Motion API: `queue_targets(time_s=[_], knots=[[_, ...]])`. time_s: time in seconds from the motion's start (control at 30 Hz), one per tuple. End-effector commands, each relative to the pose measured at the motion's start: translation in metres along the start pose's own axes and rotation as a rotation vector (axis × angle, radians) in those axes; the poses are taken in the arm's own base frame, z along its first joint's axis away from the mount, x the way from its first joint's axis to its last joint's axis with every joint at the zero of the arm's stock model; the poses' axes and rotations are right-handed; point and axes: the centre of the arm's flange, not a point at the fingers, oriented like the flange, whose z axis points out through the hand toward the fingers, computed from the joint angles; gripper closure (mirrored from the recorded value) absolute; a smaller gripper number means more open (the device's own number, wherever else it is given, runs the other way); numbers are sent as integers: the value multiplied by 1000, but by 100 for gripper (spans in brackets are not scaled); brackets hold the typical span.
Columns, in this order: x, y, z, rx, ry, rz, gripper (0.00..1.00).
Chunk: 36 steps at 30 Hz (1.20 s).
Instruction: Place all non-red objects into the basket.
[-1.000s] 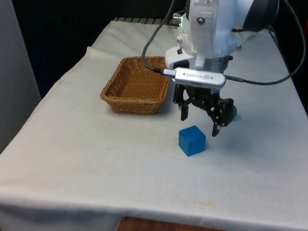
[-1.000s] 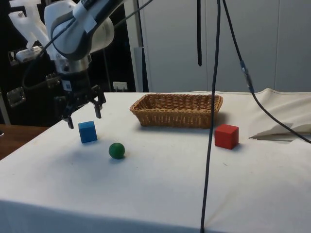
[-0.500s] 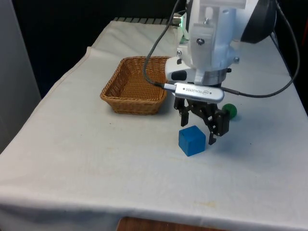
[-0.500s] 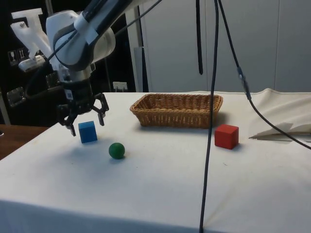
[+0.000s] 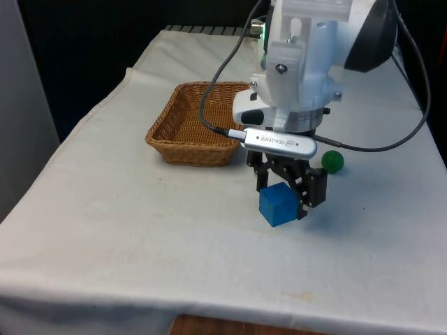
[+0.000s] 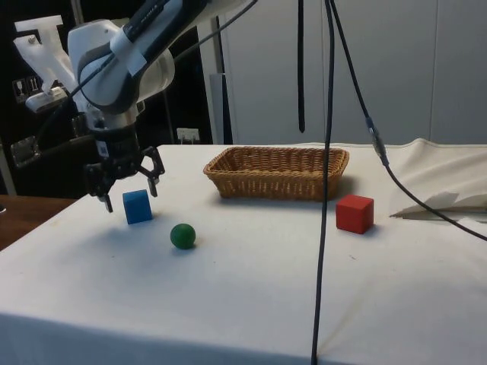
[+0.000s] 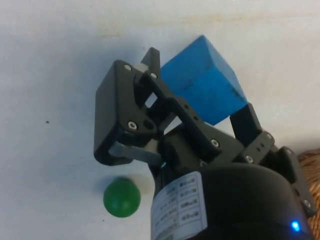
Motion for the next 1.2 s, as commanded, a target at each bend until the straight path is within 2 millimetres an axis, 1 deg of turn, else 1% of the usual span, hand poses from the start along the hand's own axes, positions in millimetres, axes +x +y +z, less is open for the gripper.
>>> queue_targets(time_s=[0.0, 0.1, 0.13, 0.17, 0.2, 0.23, 0.27, 0.33, 0.4, 0.43, 0.67, 0.7, 0.77, 0.8, 0.83, 0.87, 1.03, 1.07, 1.1, 1.13, 1.17], knots=[[0, 0, -1, 1, -6, -1, 0], [1, 1, -1, 0, -2, -3, 0], [0, 1, 0, -1, -3, -3, 4], [1, 1, 0, -2, 2, -2, 16], [1, 1, 0, -1, -3, -3, 16], [1, 1, -1, -1, -2, -4, 27], [1, 1, -1, -2, -1, -4, 49], [1, 1, -1, -2, -1, -4, 74], [1, 1, -1, -1, 0, -5, 94], [1, 1, -1, -1, 0, -5, 99], [1, 2, 0, -3, 0, -4, 98], [2, 2, -2, -2, 0, -4, 98], [1, 3, -11, -2, 5, -12, 98], [2, 2, -3, -4, 5, -9, 98], [2, 4, -14, -3, 6, -16, 98], [1, 5, -20, -5, 7, -24, 98], [-2, 8, -36, -8, 15, -47, 98], [-3, 10, -42, -9, 18, -56, 98], [-2, 10, -39, -17, 8, -51, 98], [-4, 11, -45, -11, 20, -61, 98], [-4, 11, -45, -11, 20, -61, 98]])
